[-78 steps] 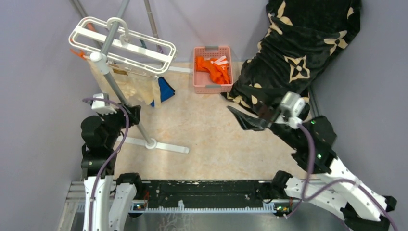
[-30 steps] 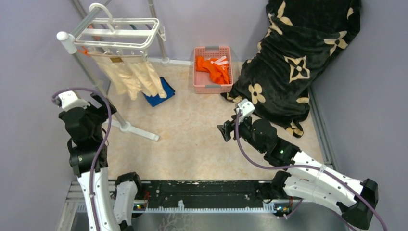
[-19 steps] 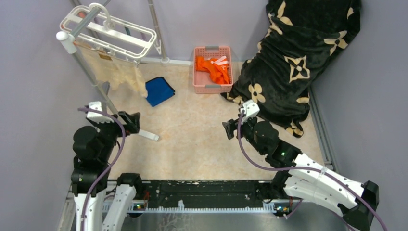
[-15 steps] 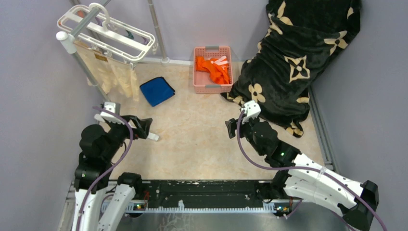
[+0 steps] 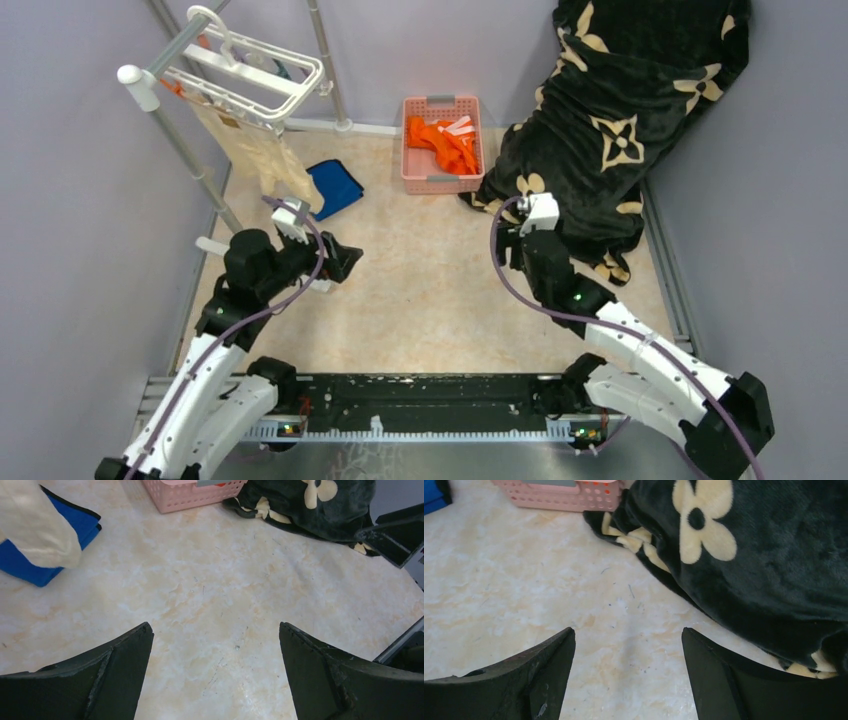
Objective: Clip the underwear to the hanger
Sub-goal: Move the clothesline to the center of the board, then reset both arms
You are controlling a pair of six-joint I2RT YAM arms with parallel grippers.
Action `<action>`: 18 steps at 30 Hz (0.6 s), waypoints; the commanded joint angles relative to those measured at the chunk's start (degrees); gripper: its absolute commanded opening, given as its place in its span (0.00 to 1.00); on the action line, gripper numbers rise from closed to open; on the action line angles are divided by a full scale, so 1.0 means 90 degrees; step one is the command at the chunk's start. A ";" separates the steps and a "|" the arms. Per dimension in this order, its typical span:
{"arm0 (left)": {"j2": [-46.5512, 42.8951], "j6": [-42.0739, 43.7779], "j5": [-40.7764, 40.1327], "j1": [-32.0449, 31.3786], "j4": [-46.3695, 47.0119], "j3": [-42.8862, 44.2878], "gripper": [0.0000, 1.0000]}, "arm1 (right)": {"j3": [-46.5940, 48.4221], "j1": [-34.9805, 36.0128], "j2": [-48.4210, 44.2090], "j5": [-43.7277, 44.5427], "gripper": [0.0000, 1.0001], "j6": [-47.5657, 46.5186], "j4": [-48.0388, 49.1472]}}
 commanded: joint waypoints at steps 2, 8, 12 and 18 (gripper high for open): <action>0.0425 -0.0290 -0.1208 -0.0955 0.0776 -0.0232 1.00 | 0.0250 -0.1016 -0.0208 -0.1216 0.78 0.0454 0.0087; 0.1063 -0.0884 -0.1711 -0.1581 0.1025 -0.0398 1.00 | -0.0182 -0.1736 -0.1133 -0.1605 0.84 0.0605 0.0258; 0.1214 -0.1138 -0.2214 -0.1582 0.1100 -0.0437 1.00 | -0.0360 -0.1737 -0.1827 -0.1337 0.90 0.0419 0.0222; 0.1105 -0.1009 -0.2819 -0.1582 0.1079 -0.0491 1.00 | -0.0668 -0.1736 -0.2688 -0.1113 0.92 0.0177 0.0085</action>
